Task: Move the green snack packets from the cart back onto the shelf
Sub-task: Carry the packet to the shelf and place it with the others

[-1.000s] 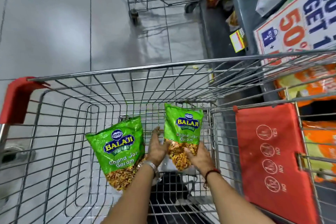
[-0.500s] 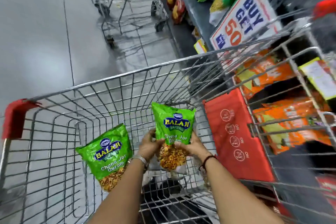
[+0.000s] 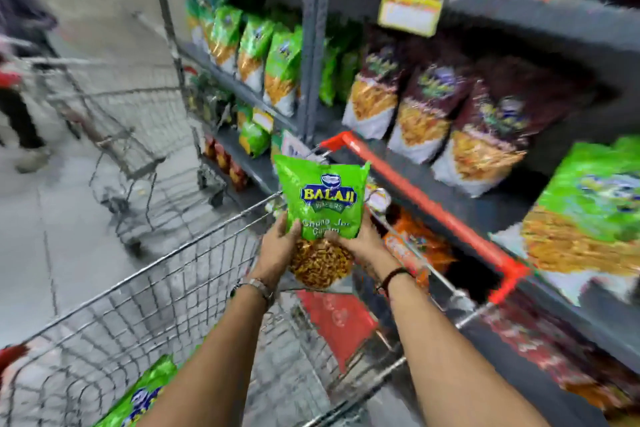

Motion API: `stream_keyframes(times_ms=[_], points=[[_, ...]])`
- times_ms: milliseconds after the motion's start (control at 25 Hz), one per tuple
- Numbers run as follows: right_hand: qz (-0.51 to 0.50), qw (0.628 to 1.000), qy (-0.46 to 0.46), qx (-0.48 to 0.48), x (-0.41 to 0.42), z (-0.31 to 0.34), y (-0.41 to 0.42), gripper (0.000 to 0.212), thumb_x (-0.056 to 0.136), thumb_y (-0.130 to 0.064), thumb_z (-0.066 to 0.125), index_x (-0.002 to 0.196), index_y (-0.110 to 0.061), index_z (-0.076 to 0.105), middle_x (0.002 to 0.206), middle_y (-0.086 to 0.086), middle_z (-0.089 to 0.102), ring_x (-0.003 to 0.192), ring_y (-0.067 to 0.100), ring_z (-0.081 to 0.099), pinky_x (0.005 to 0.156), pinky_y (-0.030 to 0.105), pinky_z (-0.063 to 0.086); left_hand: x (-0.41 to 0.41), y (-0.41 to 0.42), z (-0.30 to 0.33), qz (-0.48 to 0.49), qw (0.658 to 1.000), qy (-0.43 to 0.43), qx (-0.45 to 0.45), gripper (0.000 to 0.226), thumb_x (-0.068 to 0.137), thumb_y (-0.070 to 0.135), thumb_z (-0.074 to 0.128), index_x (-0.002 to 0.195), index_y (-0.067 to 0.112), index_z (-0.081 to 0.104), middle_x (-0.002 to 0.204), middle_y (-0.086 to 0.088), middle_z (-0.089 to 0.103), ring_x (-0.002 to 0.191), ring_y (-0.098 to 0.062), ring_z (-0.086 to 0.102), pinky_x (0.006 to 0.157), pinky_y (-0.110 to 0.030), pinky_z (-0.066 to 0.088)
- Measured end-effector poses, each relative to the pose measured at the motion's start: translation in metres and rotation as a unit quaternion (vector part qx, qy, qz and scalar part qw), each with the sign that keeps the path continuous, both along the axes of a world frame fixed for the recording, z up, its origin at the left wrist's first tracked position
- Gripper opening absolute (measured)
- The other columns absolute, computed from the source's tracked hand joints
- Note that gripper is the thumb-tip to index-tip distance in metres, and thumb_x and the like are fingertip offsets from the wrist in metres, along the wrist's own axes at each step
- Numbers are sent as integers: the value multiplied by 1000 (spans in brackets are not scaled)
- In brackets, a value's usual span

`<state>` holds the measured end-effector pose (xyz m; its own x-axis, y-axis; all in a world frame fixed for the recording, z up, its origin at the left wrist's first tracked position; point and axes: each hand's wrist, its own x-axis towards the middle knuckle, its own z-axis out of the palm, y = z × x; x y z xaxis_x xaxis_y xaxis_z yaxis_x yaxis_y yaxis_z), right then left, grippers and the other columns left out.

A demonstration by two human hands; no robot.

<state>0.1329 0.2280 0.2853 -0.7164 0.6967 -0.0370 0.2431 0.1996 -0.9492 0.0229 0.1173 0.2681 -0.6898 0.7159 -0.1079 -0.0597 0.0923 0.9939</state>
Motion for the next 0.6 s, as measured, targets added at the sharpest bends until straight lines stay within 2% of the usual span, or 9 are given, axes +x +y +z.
stream_keyframes(times_ms=[40, 120, 200, 280, 360, 400, 480, 520, 600], points=[[-20, 999, 26, 25, 24, 19, 12, 60, 70, 9, 67, 121, 5, 34, 109, 9, 52, 85, 0, 55, 58, -6, 38, 23, 15, 23, -21, 999, 18, 26, 56, 71, 40, 56, 119, 14, 48, 128, -19, 54, 113, -25, 52, 104, -45, 39], [-67, 994, 71, 44, 80, 52, 31, 55, 70, 6, 69, 116, -7, 40, 106, 6, 54, 72, -15, 59, 65, 1, 45, 77, 43, 62, -56, 995, 50, 60, 54, 71, 37, 60, 117, 12, 47, 125, -17, 56, 107, -20, 51, 98, -41, 41], [-125, 987, 81, 64, 142, 75, 47, 57, 67, -8, 76, 111, -17, 42, 106, 6, 58, 89, 3, 63, 74, 10, 47, 135, 69, 91, -91, 990, 69, 83, 52, 69, 36, 65, 113, 15, 46, 117, -14, 58, 101, -17, 52, 90, -36, 45], [-199, 972, 81, 97, 222, 95, 61, 60, 67, -10, 76, 115, -9, 42, 101, 1, 58, 98, 17, 57, 68, 7, 43, 203, 100, 107, -139, 981, 78, 110, 53, 70, 30, 67, 113, 10, 46, 116, -20, 60, 97, -18, 53, 87, -37, 46], [-261, 955, 78, 120, 283, 106, 71, 61, 68, -11, 76, 117, -8, 41, 100, -2, 59, 100, 19, 56, 75, 10, 44, 256, 126, 114, -171, 975, 59, 129, 45, 78, 7, 62, 118, 4, 42, 121, -28, 56, 99, -20, 53, 92, -42, 45], [-299, 942, 74, 133, 320, 109, 76, 62, 67, -13, 76, 118, -9, 41, 103, 1, 61, 102, 20, 56, 82, 17, 45, 289, 142, 118, -200, 969, 54, 133, 46, 78, 2, 61, 119, 4, 41, 123, -28, 55, 101, -23, 54, 97, -47, 44], [-353, 922, 66, 144, 367, 108, 84, 63, 67, -12, 77, 119, -8, 42, 103, 4, 58, 100, 17, 55, 78, 23, 41, 335, 164, 120, -236, 962, 42, 131, 53, 75, 10, 67, 120, 10, 40, 126, -25, 54, 109, -30, 55, 102, -53, 41], [-378, 911, 68, 149, 388, 106, 87, 62, 67, -11, 77, 119, -6, 42, 103, 3, 56, 99, 17, 54, 77, 21, 39, 355, 175, 118, -265, 956, 31, 125, 57, 74, 15, 68, 122, 12, 38, 130, -22, 52, 114, -31, 53, 103, -51, 41], [-424, 892, 71, 145, 417, 97, 96, 63, 68, -9, 75, 120, -5, 41, 108, 7, 56, 104, 18, 52, 83, 24, 38, 386, 192, 118, -325, 942, 5, 89, 62, 78, 11, 64, 130, 11, 29, 138, -11, 43, 120, -24, 46, 103, -36, 39]])
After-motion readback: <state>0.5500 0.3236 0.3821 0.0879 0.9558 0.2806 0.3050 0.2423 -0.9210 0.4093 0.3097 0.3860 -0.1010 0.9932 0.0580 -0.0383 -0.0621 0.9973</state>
